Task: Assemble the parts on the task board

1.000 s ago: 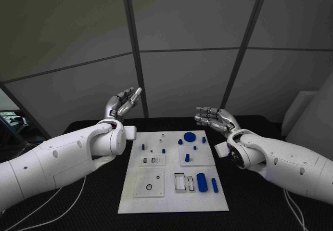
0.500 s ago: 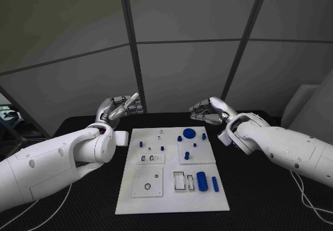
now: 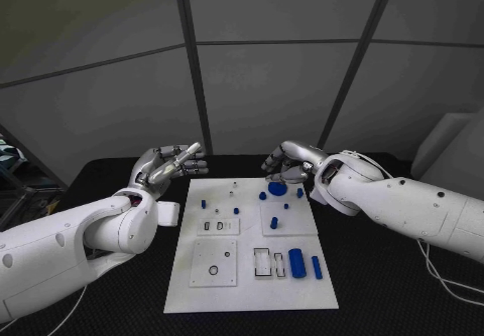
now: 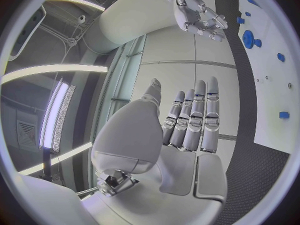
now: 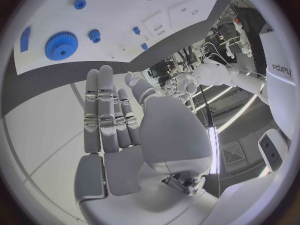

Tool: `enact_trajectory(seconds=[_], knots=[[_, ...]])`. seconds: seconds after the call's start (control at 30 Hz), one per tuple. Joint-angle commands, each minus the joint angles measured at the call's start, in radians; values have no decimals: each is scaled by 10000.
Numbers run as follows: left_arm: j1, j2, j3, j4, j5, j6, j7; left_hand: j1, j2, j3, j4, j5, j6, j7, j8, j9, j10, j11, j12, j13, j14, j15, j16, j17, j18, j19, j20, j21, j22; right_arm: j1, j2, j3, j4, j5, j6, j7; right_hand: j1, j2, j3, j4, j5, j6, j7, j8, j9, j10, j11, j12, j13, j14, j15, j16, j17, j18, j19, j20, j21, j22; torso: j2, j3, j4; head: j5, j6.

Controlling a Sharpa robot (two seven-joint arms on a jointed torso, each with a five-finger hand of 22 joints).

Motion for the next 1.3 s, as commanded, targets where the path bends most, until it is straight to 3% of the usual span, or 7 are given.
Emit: enact_trajectory(seconds=[0.03, 0.23, 0.33, 0.77, 0.9, 1.3], knots=[[14, -21, 16, 146, -113, 212, -21, 76, 59, -22, -62, -16, 76, 17, -82, -9, 77, -30, -66, 8, 82, -29, -58, 28, -177, 101, -18, 65, 22, 49, 72, 9, 116, -2191, 804, -1214, -20, -202, 73, 175, 39, -12, -64, -64, -6, -74, -67, -23, 29, 475, -75, 1341, 929, 187, 2, -91, 901, 590, 269, -42, 132, -90, 16], [10, -68, 18, 257, -114, 243, -52, 70, 68, -34, -68, -16, 75, 19, -96, -10, 76, -30, -82, 7, 92, -31, -66, 40, -178, 126, -23, 86, 31, 61, 164, 9, 200, -2993, 1233, -1667, -34, -323, 164, 439, -30, -139, -128, -64, -5, -266, -90, -16, 51, 455, -34, 3141, 2270, 183, -164, -49, 1866, 1243, 424, -70, 195, -165, 3], [10, -98, 18, 288, -114, 298, -62, 57, 67, -56, -77, -16, 67, 25, -118, -13, 67, -26, -105, 5, 98, -31, -79, 55, -180, 148, -28, 108, 40, 63, 185, 8, 216, -3288, 1396, -1788, -7, -351, 160, 540, -50, -184, -159, -56, -2, -374, -90, -7, 63, 427, 18, 4227, 3328, 106, -8, -30, 2559, 2034, 469, -76, 207, -190, -6], [9, -152, 21, 376, -114, 378, -93, 35, 43, -96, -91, -19, 51, 39, -148, -15, 53, -16, -134, 3, 89, -25, -104, 71, -187, 157, -30, 125, 48, 65, 255, 7, 170, -3912, 1696, -2032, 67, -436, 79, 735, -40, -296, -256, -69, -7, -508, -40, -1, 87, 382, 49, 5981, 5052, -86, 348, 34, 3801, 3552, 569, -82, 229, -212, 11], [8, -154, 23, 381, -114, 385, -99, 24, 39, -110, -95, -18, 45, 44, -160, -16, 48, -12, -147, 3, 84, -21, -116, 78, -190, 157, -30, 131, 50, 65, 349, 6, 73, -3934, 1759, -2009, 84, -429, 72, 766, -43, -321, -274, -68, -7, -517, -35, 5, 91, 386, 56, 6238, 5306, -116, 416, 43, 3982, 3780, 586, -63, 229, -198, 20], [9, -191, 29, 404, -114, 375, -115, 22, 43, -115, -98, -16, 43, 48, -167, -16, 45, -9, -154, 3, 79, -19, -124, 81, -191, 156, -29, 133, 51, 63, 600, 2, -187, -3948, 1653, -1912, 184, -368, 240, 884, -19, -295, -282, -47, 2, -273, -61, 66, 115, 441, 52, 7400, 6481, -271, 811, 51, 4850, 4904, 622, -53, 215, -178, -38]])
